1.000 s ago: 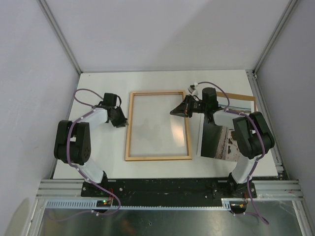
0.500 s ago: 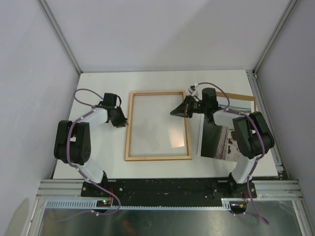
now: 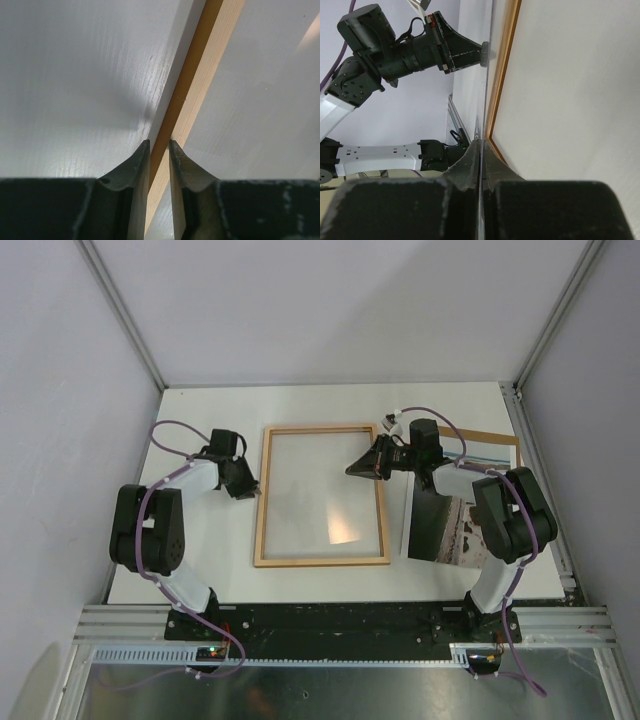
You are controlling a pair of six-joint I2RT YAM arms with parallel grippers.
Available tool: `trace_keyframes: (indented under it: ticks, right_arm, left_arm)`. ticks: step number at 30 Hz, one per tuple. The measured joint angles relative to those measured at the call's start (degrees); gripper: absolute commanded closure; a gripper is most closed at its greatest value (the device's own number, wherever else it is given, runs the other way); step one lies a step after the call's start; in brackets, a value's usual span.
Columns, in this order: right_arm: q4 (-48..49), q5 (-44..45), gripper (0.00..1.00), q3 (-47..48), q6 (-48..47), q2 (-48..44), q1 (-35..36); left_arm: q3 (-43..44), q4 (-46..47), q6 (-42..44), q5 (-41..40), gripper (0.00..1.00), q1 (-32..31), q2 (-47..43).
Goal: Put the photo into the frame
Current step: Place the glass panel at the frame body.
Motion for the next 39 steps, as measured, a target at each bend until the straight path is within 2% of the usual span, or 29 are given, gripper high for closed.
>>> trace_keyframes:
  ticks: [22, 39]
  right_arm:
    - [-12.26, 6.47, 1.00, 0.20, -8.96, 0.04, 0.22]
    - [-12.74, 7.37, 1.00, 0.22, -9.53, 1.33, 0.20]
  left_arm:
    - [0.07, 0.46, 0.07, -0.48, 0.75, 0.24, 0.09]
    - [0.07, 0.46, 0.09, -0.44, 0.75, 0.24, 0.11]
